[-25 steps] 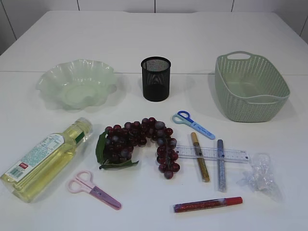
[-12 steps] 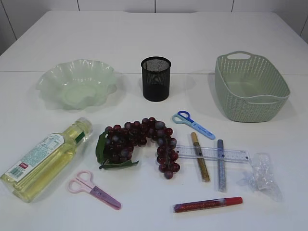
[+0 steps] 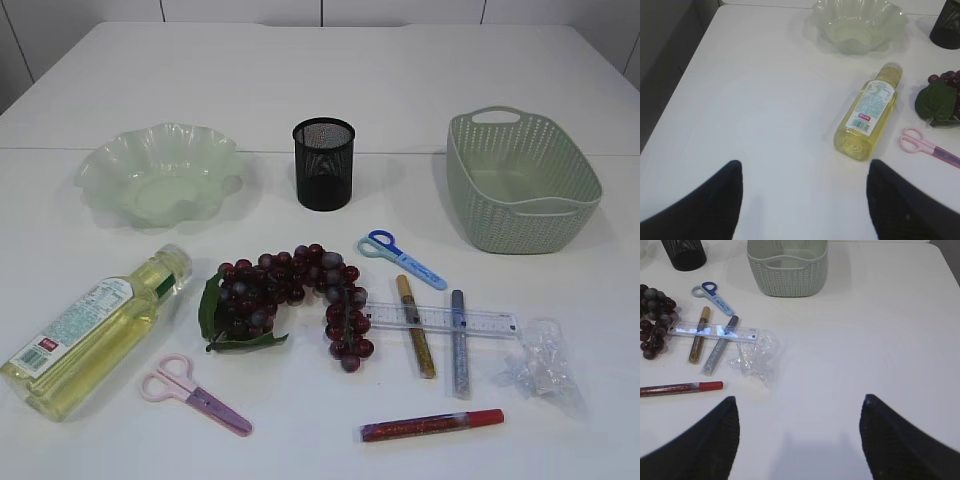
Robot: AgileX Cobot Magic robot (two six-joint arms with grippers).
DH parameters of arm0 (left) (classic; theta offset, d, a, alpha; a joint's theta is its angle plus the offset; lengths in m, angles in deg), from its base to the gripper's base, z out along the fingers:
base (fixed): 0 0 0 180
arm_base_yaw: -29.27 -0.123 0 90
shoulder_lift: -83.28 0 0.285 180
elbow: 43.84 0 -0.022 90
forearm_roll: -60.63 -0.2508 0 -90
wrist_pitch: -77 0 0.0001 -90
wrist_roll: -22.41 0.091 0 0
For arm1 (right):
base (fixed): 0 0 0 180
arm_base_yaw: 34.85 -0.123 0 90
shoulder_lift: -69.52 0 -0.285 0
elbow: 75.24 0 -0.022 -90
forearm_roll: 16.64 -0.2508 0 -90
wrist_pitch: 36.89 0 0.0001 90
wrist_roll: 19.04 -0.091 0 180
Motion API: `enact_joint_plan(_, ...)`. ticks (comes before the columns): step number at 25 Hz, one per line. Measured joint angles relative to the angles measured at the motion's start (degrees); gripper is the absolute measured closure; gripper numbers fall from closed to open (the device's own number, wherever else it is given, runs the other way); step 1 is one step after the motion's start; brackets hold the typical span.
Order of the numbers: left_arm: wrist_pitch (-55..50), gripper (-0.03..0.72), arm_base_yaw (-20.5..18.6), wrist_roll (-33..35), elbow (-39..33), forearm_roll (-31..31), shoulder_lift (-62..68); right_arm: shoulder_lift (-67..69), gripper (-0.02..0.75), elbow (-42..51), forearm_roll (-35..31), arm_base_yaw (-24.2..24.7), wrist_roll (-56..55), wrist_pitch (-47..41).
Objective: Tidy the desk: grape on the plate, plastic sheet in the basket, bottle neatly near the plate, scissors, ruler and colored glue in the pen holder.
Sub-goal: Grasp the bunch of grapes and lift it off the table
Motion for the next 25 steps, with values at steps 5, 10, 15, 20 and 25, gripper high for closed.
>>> enact_joint_plan(5,0.1,0.128,0.0,0.0,0.4,3.2,0.6,0.0,0.155,-0.8,0.0,0.0,-0.8,2.5)
enact_joint_plan(10,2.6,0.132,0.0,0.0,3.1,5.7,6.9,1.4,0.155,-0.9,0.0,0.0,-2.6,3.6)
enact_joint_plan(15,6.1,0.163,0.0,0.6,4.0,6.8,17.2,9.3,0.155,-0.9,0.0,0.0,-2.6,3.9)
enact_joint_plan(20,13.8,0.169,0.0,4.6,5.5,10.5,28.7,17.3,0.155,-1.2,-3.7,0.0,-3.1,5.1)
enact_joint_plan(25,17.8,0.195,0.0,8.8,10.9,11.3,43.5,24.7,0.155,-4.1,-5.3,0.0,-5.2,5.3)
